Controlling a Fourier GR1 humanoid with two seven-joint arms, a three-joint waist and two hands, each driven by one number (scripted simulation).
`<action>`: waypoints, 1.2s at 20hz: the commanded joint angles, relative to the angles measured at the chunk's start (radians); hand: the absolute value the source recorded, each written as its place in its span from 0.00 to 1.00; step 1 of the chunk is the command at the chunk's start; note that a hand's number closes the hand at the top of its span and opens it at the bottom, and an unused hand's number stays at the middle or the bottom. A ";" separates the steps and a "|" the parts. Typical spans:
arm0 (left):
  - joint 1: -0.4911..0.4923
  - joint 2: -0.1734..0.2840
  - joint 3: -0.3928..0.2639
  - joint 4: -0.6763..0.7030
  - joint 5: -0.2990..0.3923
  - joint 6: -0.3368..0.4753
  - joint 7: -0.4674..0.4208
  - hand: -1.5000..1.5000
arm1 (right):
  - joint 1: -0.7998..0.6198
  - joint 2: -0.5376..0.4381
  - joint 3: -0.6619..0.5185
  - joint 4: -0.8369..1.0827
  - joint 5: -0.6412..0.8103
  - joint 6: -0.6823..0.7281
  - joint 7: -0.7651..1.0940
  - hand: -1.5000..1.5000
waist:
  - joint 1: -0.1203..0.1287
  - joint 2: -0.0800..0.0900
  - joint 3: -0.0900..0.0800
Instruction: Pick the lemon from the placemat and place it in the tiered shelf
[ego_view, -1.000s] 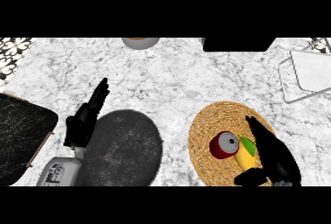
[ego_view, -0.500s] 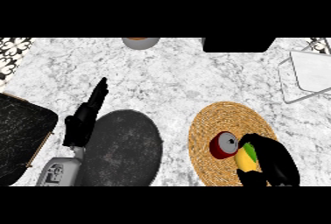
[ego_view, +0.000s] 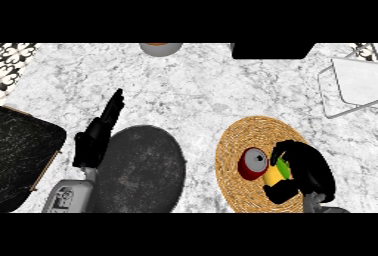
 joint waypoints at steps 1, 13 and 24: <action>-0.057 0.005 0.008 0.002 -0.019 0.011 0.043 0.50 | -0.066 0.004 -0.068 0.031 -0.025 -0.014 -0.022 1.00 | -0.001 0.001 0.001; 0.018 -0.009 -0.002 0.006 -0.028 0.018 -0.029 0.50 | -0.063 0.104 -0.109 -0.421 -0.125 -0.097 0.064 1.00 | -0.011 -0.003 0.000; 0.031 0.003 0.005 -0.038 0.007 -0.025 -0.001 0.50 | -0.371 -0.001 -0.273 -0.573 -0.030 0.049 0.363 1.00 | 0.005 -0.001 0.000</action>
